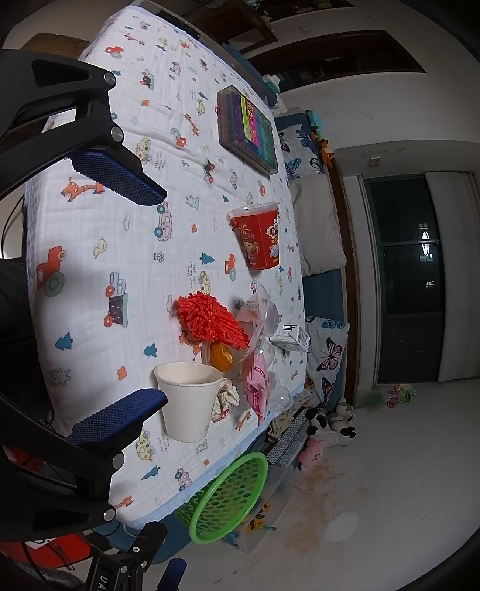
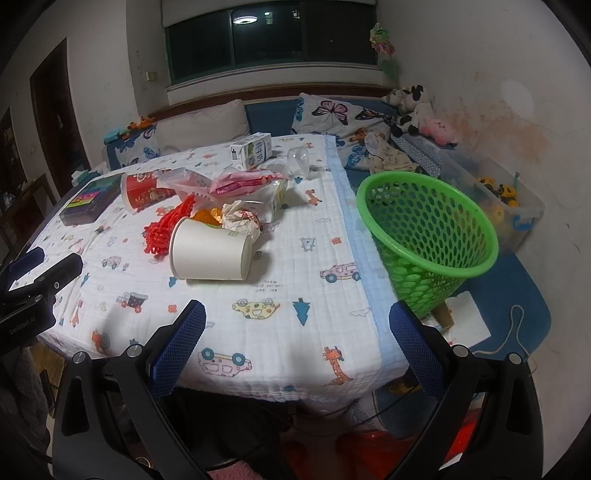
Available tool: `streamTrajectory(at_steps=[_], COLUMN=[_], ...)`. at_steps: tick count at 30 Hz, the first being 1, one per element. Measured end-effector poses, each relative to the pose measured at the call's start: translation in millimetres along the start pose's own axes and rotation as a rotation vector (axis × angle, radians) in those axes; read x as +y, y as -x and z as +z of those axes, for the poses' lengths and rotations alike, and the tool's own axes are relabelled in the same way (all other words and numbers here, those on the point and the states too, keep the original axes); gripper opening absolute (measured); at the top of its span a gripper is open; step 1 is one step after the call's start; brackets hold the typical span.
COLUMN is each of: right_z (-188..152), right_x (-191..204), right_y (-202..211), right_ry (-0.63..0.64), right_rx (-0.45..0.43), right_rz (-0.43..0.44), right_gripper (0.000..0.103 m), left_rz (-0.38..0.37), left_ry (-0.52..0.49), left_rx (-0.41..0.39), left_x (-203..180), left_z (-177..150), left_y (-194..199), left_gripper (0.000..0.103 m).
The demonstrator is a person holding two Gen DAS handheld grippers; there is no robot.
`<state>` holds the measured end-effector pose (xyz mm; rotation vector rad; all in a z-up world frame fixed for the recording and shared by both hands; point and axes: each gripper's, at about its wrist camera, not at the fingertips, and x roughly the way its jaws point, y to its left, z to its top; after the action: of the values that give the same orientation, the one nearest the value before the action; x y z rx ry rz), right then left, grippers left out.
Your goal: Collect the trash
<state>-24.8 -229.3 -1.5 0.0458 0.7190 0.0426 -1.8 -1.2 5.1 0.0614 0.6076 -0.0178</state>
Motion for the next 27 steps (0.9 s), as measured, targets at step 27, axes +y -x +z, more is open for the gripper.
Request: streamTrajectory(at_steps=[27], right_z=[-0.4], right_x=[1.6], right_y=[-5.9], right_ry=[0.001], right_rx=[0.002], right_rz=[0.007], right_gripper=[0.099], left_rz=[0.000], left_ry=[0.000], left_rx=[0.002], left_x=[-1.3], left_z=[0.1], left_y=[1.1], left_gripper=[0.097])
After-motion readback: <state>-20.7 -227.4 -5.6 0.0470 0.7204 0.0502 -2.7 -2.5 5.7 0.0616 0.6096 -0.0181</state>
